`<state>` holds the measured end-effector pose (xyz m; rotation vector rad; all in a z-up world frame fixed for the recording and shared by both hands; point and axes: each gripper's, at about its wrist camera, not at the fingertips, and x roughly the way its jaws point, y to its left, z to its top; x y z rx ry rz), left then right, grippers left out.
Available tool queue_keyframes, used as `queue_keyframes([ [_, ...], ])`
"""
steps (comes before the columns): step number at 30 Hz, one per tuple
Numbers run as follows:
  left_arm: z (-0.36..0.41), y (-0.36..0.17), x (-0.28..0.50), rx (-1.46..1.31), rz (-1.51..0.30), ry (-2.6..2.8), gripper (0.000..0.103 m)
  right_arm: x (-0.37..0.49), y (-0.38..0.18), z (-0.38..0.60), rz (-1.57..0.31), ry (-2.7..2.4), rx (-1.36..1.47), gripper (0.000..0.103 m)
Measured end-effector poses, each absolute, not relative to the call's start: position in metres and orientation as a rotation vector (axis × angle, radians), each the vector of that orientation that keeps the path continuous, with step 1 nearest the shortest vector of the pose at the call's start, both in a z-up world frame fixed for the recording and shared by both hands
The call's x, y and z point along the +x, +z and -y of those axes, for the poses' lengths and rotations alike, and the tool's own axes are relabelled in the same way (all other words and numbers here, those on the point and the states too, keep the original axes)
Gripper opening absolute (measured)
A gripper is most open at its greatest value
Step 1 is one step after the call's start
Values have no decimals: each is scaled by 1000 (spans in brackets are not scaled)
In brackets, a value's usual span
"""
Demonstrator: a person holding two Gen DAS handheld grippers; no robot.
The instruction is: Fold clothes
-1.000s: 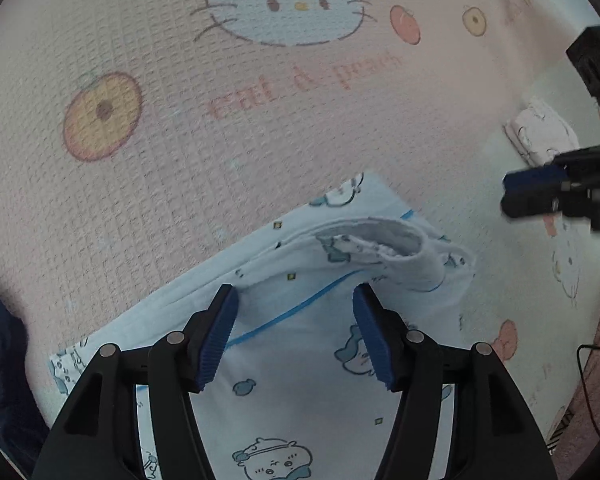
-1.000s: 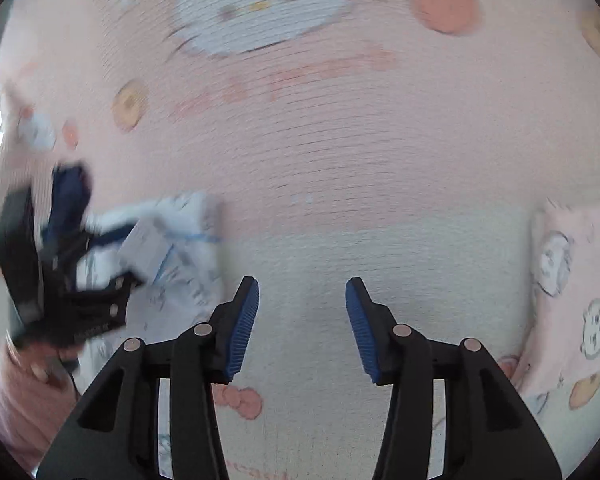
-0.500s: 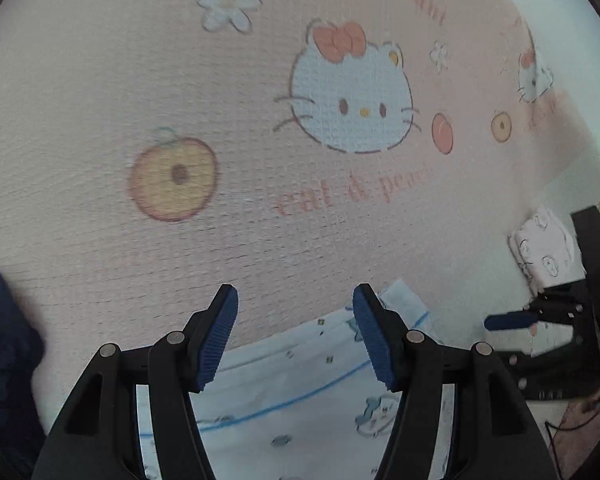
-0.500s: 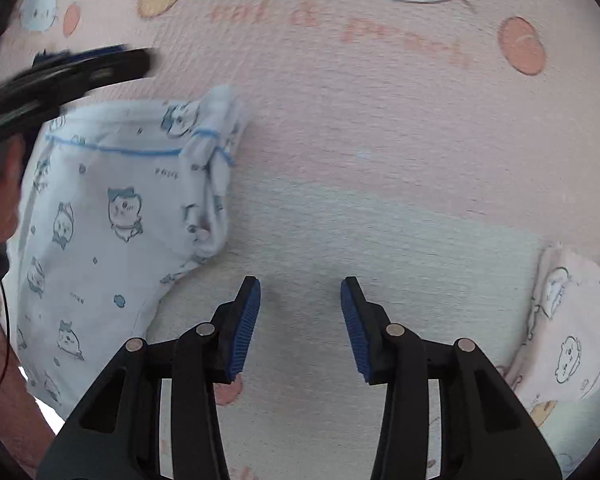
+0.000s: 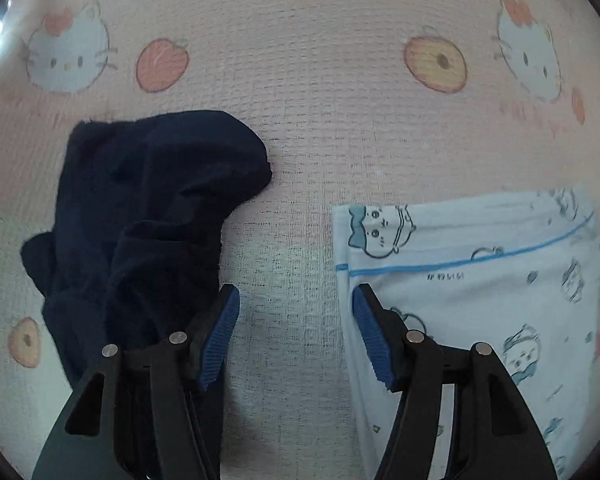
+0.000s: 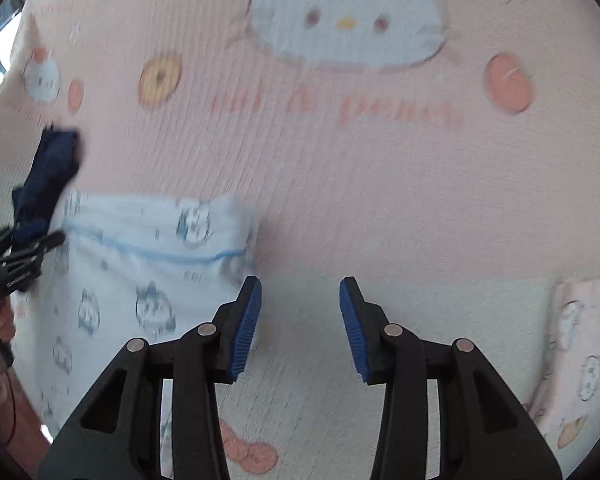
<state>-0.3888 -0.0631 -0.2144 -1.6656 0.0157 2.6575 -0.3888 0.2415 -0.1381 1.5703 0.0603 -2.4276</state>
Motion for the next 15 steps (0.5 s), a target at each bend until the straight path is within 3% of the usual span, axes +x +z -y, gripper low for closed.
queue_keyframes([
  [2,62,-215,-398,-1605,64,2615,61,-395,-131,-236,23,-2400,1496,44],
  [3,55,-217,-402,-1587,20,2613,61,-395,-132,-226,43,-2375,1472,43],
  [5,45,-223,-407,-1574,-79,2621,61,-397,-140,-212,-15,-2349,1482,42],
  [8,58,-227,-413,-1627,-56,2692,63,-395,-166,-216,-51,-2359,1579,41],
  [11,84,-218,-416,-1638,21,2824,61,-391,-142,-224,25,-2533,1443,40],
  [12,86,-216,-416,-1609,96,2788,61,-390,-134,-227,49,-2585,1396,44],
  [15,78,-212,-415,-1526,222,2653,61,-392,-132,-206,28,-2484,1384,42],
])
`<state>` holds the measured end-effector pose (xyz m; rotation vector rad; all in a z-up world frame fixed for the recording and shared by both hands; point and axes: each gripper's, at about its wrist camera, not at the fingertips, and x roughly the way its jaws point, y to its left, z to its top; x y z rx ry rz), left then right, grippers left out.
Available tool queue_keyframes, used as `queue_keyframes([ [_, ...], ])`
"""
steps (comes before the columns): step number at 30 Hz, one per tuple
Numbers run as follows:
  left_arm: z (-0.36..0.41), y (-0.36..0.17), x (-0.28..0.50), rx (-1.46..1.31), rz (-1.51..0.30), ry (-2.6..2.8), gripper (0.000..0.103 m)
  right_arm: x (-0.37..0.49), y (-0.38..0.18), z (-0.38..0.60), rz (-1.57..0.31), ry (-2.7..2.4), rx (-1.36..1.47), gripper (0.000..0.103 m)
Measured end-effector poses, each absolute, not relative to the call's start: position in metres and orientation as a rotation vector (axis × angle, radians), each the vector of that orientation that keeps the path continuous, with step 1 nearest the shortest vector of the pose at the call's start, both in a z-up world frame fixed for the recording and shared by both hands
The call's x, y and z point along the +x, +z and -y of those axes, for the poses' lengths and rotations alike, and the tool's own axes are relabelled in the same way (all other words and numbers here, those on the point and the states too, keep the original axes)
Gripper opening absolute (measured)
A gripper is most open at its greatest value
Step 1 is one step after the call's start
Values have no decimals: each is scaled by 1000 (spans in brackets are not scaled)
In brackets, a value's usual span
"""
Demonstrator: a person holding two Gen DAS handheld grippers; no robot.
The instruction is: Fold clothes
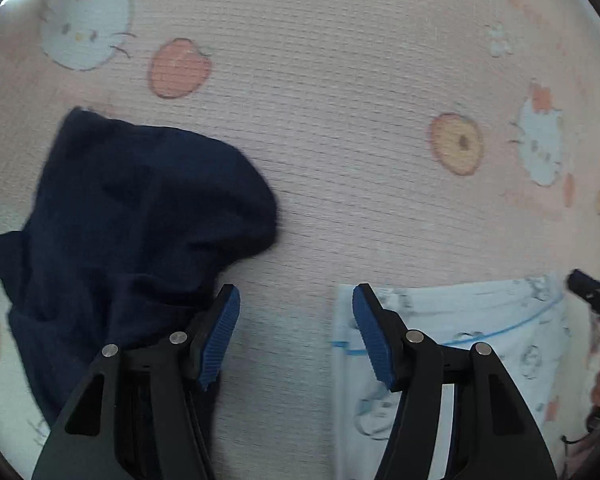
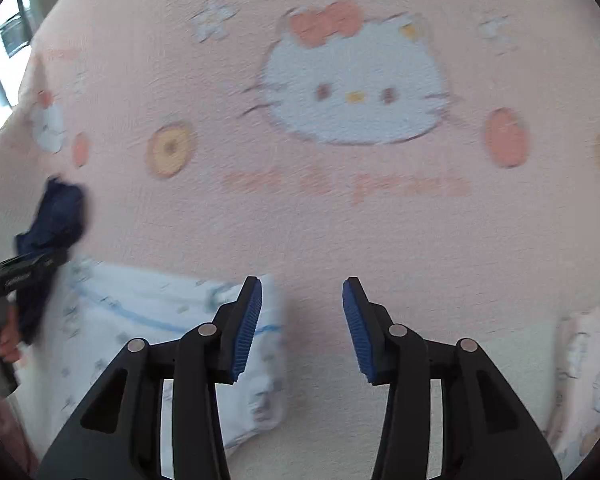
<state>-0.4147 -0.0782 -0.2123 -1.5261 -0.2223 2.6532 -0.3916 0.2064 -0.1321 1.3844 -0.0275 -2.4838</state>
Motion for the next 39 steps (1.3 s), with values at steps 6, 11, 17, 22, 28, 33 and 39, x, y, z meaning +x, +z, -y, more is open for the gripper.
queue_keyframes([
  [6,42,-230,-410,-1551,-75,2652,63,-384,-154,-213,6,-2429,1492,42],
  [11,69,-230,-422,-1604,-75,2824,61,-373,-139,-253,237,-2466,1422,46],
  [17,48,-228,-425,-1504,-14,2566,61,-382,-110,-260,234,-2465,1400,49],
  [22,48,-234,-435,-1635,-144,2618,77,-371,-105,-280,65,-2450,1518,47],
  [28,34,-182,-391,-1587,-164,2601,77,-325,-63,-260,176,-2379,1505,45],
  [33,31,-186,-340,-1822,82,2446,77,-231,-66,-223,279,-2242,1623,45],
  [39,38,-199,-244,-1867,140,2466,77,-138,-116,-199,179,-2171,1812,45],
])
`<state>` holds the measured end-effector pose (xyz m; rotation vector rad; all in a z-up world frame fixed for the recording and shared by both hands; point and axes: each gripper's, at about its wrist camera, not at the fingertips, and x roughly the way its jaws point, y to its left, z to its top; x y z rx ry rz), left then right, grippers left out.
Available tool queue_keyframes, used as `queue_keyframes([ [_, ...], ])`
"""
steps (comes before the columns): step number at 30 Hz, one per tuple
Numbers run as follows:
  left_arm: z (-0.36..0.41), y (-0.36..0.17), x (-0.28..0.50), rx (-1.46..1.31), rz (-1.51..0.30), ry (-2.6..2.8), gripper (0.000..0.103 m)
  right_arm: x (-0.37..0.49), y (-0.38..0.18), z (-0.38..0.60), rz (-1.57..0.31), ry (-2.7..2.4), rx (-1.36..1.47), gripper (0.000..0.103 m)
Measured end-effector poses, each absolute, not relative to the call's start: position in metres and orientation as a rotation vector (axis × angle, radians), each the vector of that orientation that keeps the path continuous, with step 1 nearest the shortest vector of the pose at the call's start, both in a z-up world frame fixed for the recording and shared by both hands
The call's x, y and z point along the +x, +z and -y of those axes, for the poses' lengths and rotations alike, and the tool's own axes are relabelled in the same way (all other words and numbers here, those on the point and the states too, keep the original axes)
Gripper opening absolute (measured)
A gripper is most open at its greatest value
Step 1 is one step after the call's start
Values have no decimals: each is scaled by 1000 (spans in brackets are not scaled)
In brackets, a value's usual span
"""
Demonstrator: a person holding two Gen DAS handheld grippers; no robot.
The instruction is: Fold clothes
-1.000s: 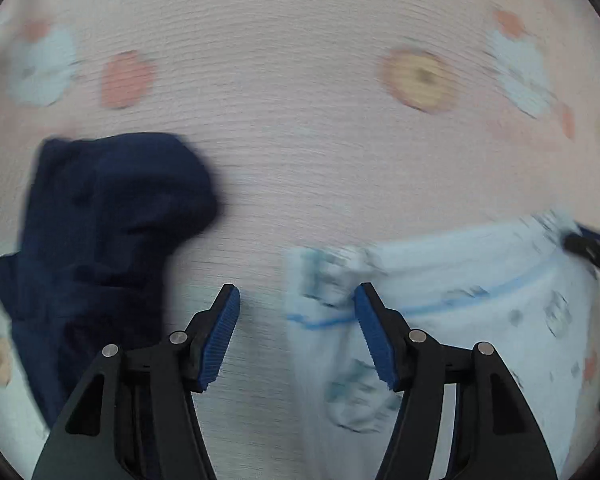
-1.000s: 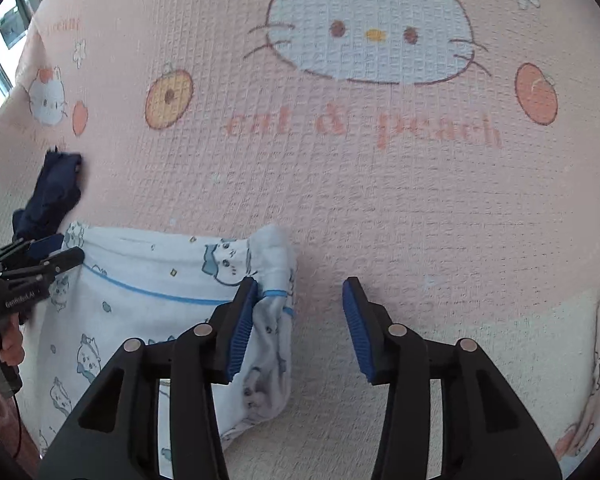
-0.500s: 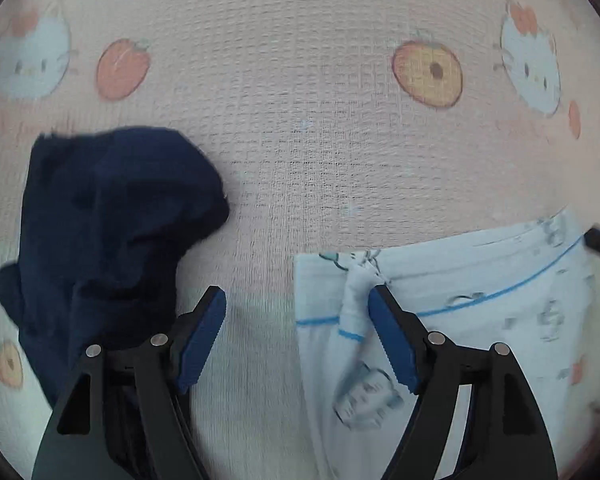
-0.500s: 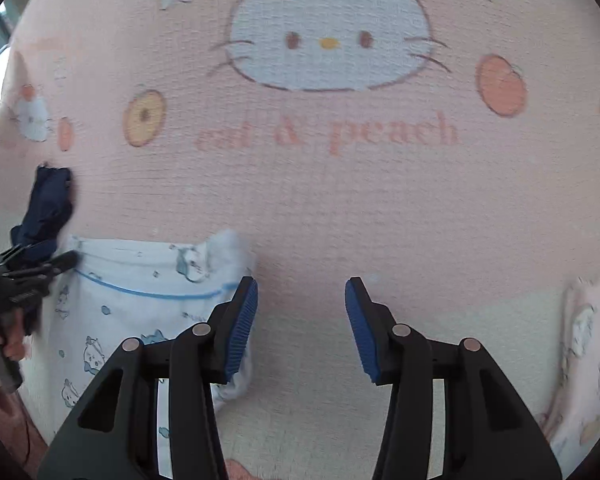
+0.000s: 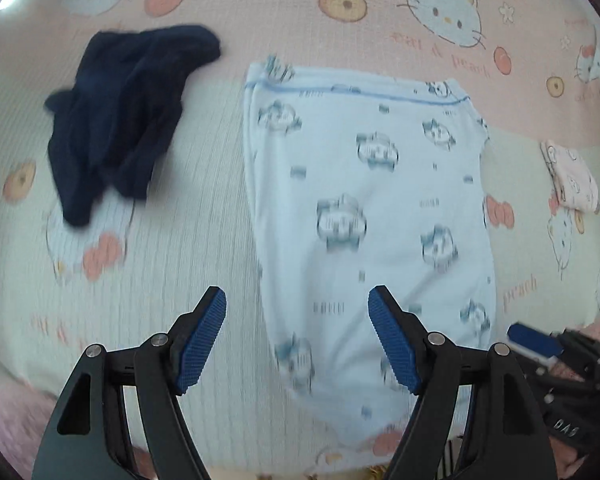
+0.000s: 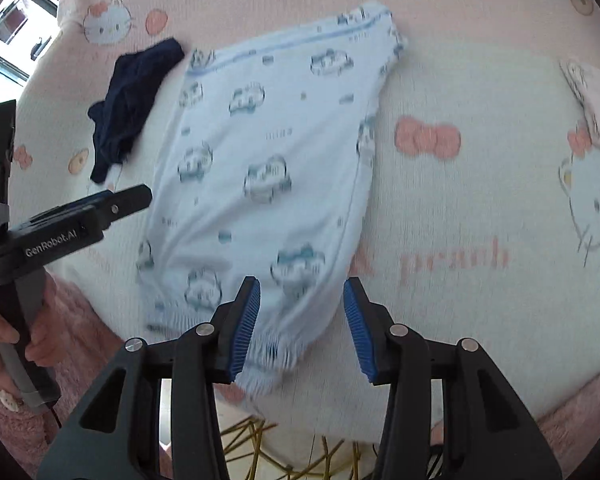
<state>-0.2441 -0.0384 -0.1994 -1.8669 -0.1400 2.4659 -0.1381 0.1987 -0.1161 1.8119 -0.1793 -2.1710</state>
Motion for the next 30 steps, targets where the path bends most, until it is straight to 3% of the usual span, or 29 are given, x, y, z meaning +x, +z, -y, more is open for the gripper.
queue_keyframes([
  [5,52,-200,-189,-1830,461,2389,71,-90,-118,-190,-37,-2132,1774,45],
  [10,54,-201,-154,-1783,653,2285,55,-74,-153,-186,-66,-2124,1838,44],
  [15,41,-211,-140,-1805,658,2230,50,-74,-144,-183,8,-2118,1741,44],
  [19,24,-211,-134,-1836,538,2233,50,-74,-146,-176,6,-2106,1730,44],
  [23,29,-219,-135,-1822,614,2236,35,-83,-151,-180,-24,-2183,1735,41],
  [30,46,-226,-117,-1779,758,2232,29,-107,-126,-191,68,-2271,1656,41],
])
